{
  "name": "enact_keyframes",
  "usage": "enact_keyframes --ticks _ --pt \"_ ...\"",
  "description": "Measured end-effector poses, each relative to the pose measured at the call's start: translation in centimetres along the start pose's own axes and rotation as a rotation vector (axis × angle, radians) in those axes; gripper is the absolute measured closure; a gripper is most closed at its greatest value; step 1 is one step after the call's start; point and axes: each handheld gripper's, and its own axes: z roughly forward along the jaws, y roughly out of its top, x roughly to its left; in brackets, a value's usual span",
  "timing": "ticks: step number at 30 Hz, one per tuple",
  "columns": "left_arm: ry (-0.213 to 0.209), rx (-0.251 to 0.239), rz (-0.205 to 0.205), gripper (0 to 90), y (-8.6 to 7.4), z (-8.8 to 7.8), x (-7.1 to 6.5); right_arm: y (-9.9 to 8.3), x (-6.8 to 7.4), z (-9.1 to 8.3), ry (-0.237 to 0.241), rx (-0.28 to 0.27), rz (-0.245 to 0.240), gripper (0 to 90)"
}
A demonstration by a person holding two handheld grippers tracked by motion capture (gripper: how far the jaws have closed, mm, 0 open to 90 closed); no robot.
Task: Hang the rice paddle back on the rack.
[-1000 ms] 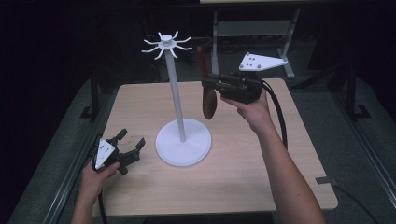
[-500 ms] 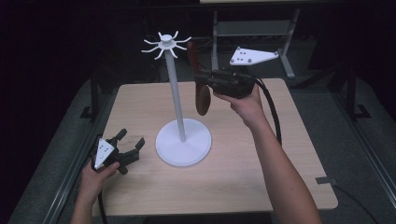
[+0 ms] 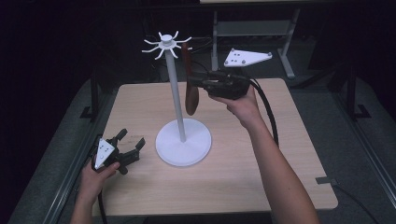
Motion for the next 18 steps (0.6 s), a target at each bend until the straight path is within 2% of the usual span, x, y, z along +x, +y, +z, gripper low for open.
enact_keyframes --ticks 6,18 --pt "0.000 0.004 0.003 13.4 0.0 0.0 -0.1 -0.8 -0.1 -1.1 -0.006 0.011 0.019 67.8" --pt "0.002 0.005 0.008 13.4 0.0 0.0 -0.1 -3.5 -0.3 -4.3 -0.068 0.071 0.036 63.0"
